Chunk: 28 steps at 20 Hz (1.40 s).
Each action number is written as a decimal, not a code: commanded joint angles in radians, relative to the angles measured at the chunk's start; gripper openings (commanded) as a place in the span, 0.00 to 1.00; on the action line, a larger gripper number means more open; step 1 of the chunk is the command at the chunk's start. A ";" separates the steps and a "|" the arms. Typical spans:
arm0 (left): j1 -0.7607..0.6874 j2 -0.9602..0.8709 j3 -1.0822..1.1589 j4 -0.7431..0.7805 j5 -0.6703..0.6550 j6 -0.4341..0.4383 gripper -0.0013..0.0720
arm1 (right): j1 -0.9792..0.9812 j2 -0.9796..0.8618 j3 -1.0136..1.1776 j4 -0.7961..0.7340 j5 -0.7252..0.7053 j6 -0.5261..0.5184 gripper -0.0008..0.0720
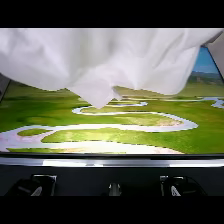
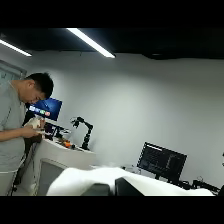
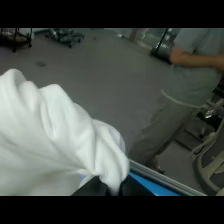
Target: Fold the shirts.
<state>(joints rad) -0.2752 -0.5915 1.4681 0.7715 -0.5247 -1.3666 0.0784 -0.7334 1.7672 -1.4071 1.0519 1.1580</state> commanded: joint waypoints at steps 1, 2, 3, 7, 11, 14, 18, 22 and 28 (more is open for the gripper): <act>0.019 0.037 0.043 0.008 -0.072 0.005 0.05 | -0.001 0.096 0.049 -0.112 0.058 0.052 0.04; 0.019 0.023 0.043 0.015 -0.089 0.005 0.05 | -0.001 0.097 0.049 -0.137 0.092 0.051 0.04; 0.019 0.008 0.043 0.031 -0.105 0.005 0.05 | -0.001 0.089 0.049 -0.154 0.135 0.050 0.04; 0.020 -0.081 -0.016 0.282 -0.176 -0.169 0.05 | -0.001 -0.043 0.037 -0.215 0.480 0.010 0.04; 0.018 -0.262 -0.272 0.356 -0.241 -0.311 0.05 | 0.000 -0.208 -0.331 -0.159 0.490 -0.007 0.04; 0.027 -0.428 -0.426 0.355 -0.235 -0.364 0.05 | 0.000 -0.318 -0.649 -0.021 0.188 0.027 0.04; 0.071 -0.606 -0.437 0.319 -0.208 -0.363 0.05 | 0.000 -0.508 -0.723 0.225 -0.154 0.024 0.05; 0.077 -0.696 -0.437 0.208 -0.193 -0.363 0.31 | -0.006 -0.593 -0.719 0.383 -0.320 -0.036 0.63; 0.285 -0.664 -0.410 0.298 -0.620 -0.270 0.77 | -0.381 -0.594 -0.604 0.374 -0.016 -0.212 0.79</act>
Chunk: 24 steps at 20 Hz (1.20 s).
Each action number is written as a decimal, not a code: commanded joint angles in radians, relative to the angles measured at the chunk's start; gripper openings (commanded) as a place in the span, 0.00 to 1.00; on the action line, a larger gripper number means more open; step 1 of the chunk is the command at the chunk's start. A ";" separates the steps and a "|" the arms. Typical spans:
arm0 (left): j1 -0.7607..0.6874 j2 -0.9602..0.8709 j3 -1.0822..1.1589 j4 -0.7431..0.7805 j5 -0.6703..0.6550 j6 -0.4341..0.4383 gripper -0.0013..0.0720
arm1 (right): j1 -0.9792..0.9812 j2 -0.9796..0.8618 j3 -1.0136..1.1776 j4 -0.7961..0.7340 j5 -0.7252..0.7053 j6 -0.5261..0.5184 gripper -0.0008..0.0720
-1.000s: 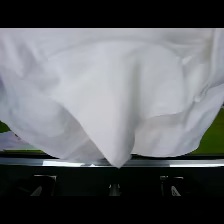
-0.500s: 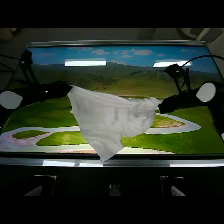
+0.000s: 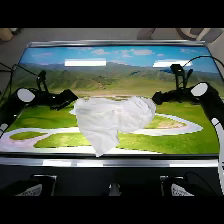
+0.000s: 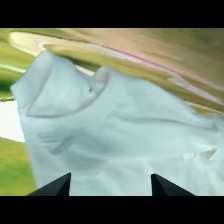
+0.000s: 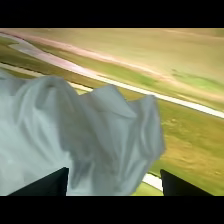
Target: Fold the shirts.
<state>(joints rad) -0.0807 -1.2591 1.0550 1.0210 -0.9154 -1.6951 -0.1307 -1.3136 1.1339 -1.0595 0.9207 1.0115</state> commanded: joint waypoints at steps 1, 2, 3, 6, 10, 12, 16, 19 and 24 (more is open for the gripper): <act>0.106 0.011 -0.015 0.092 -0.278 0.057 0.74 | -0.233 -0.033 0.027 0.029 0.163 -0.066 0.73; 0.108 0.015 -0.045 0.106 -0.297 0.057 0.75 | -0.269 -0.063 0.027 0.031 0.209 -0.067 0.73; 0.102 0.014 -0.080 0.088 -0.296 0.057 0.76 | -0.280 -0.100 0.027 0.031 0.233 -0.067 0.73; 0.039 0.011 -0.199 0.025 -0.220 0.057 0.88 | -0.232 -0.202 0.027 0.095 0.227 -0.067 0.77; -0.061 -0.024 -0.263 0.014 -0.137 0.018 0.87 | -0.109 -0.283 0.027 0.134 0.126 -0.066 0.87; -0.101 -0.051 -0.266 -0.017 -0.069 -0.013 0.85 | -0.067 -0.300 0.027 0.135 0.084 -0.063 0.87; -0.145 -0.111 -0.266 -0.077 0.010 -0.013 0.84 | -0.043 -0.333 0.027 0.136 0.061 -0.043 0.87; -0.145 -0.140 -0.266 -0.091 0.008 -0.011 0.49 | -0.029 -0.352 0.027 0.148 0.066 -0.024 0.80; -0.143 -0.101 -0.253 -0.096 0.009 0.074 0.05 | -0.006 -0.357 0.039 0.161 -0.001 -0.011 0.04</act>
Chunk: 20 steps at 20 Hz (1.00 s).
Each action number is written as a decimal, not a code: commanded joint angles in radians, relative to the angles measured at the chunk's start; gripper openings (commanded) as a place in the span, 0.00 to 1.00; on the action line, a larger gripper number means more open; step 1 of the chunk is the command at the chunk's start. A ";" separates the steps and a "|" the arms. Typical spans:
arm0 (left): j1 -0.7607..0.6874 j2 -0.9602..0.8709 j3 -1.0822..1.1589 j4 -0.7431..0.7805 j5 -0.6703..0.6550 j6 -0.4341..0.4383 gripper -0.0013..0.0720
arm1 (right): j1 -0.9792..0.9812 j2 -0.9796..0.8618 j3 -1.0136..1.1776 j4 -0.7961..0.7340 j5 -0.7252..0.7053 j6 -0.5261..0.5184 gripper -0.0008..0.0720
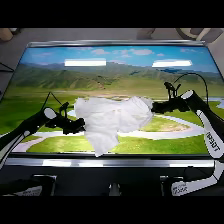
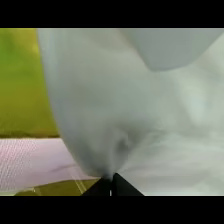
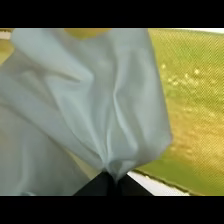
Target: Fold the shirts.
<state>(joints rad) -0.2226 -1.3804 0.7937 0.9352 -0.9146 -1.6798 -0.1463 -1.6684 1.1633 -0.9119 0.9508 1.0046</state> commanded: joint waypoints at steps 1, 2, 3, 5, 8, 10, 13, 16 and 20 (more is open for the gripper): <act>-0.001 0.055 0.028 -0.010 0.009 0.115 0.05 | 0.005 0.019 0.027 0.020 -0.011 -0.051 0.04; -0.001 0.110 0.064 -0.006 0.009 0.199 0.05 | -0.003 0.063 0.060 0.024 0.011 -0.111 0.04; -0.001 0.173 0.111 0.000 0.013 0.279 0.05 | -0.014 0.129 0.102 0.022 0.029 -0.164 0.04; 0.014 0.330 0.260 0.012 0.043 0.346 0.05 | -0.042 0.298 0.198 0.013 0.043 -0.191 0.04; 0.068 0.540 0.543 0.011 0.193 0.345 0.05 | -0.076 0.628 0.344 -0.055 -0.047 -0.190 0.04; 0.076 0.641 0.682 0.006 0.382 0.315 0.05 | -0.065 0.852 0.360 -0.088 -0.142 -0.190 0.04; 0.007 0.724 0.757 -0.010 0.497 0.271 0.05 | -0.062 1.070 0.360 -0.097 -0.179 -0.172 0.04; -0.015 0.775 0.758 0.003 0.486 0.270 0.05 | -0.062 1.153 0.360 -0.229 -0.196 -0.171 0.04; -0.014 0.768 0.756 0.121 0.422 0.265 0.05 | -0.062 1.128 0.360 -0.278 -0.143 -0.148 0.04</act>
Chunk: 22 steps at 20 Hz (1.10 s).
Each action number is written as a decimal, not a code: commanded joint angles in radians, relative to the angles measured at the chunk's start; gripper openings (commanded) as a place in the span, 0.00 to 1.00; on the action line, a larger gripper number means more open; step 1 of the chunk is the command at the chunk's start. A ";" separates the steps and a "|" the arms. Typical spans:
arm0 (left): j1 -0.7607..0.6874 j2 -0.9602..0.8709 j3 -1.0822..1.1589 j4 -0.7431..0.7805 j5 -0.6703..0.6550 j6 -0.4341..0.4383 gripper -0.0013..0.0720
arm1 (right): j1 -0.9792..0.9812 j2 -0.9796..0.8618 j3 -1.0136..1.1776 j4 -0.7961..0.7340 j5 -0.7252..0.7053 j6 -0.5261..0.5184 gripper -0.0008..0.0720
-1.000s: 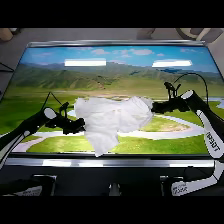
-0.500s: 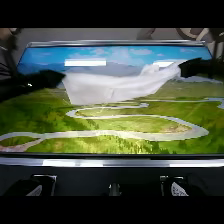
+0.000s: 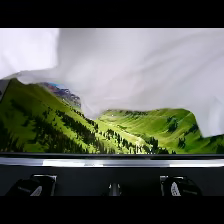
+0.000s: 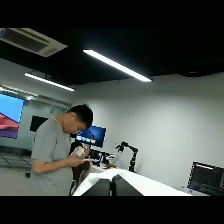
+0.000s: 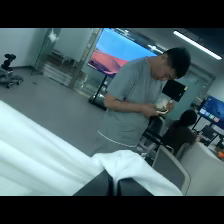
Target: Fold the shirts.
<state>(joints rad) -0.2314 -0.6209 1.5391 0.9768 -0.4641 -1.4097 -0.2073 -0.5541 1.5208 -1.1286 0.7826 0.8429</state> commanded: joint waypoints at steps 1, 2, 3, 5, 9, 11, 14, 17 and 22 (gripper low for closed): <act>-0.006 -0.012 0.011 0.130 -0.079 -0.010 0.05 | -0.001 -0.014 0.003 -0.062 0.074 0.013 0.04; -0.002 -0.036 0.011 0.197 -0.133 -0.051 0.05 | -0.001 -0.051 0.003 -0.062 0.142 0.013 0.04; 0.007 -0.069 0.011 0.279 -0.200 -0.112 0.05 | -0.001 -0.105 0.002 -0.063 0.229 0.013 0.04; 0.032 -0.155 0.007 0.426 -0.351 -0.186 0.05 | -0.001 -0.242 -0.007 -0.067 0.387 0.031 0.04; 0.095 -0.365 -0.126 0.521 -0.441 -0.215 0.05 | 0.013 -0.563 -0.122 -0.032 0.376 0.115 0.04; 0.094 -0.484 -0.203 0.510 -0.435 -0.215 0.05 | 0.079 -0.721 -0.170 -0.037 0.290 0.149 0.04; 0.095 -0.642 -0.232 0.482 -0.455 -0.224 0.05 | 0.201 -0.915 -0.171 -0.008 0.108 0.167 0.04; 0.095 -0.726 -0.232 0.454 -0.463 -0.286 0.05 | 0.275 -0.993 -0.171 0.026 -0.043 0.167 0.05; 0.102 -0.800 -0.232 0.354 -0.542 -0.297 0.70 | 0.270 -1.006 -0.152 0.022 0.041 0.183 0.72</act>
<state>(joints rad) -0.1368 -1.3743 1.3106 1.3869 -0.9398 -1.6878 0.0639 -1.5406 1.3571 -1.1141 0.7887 1.0138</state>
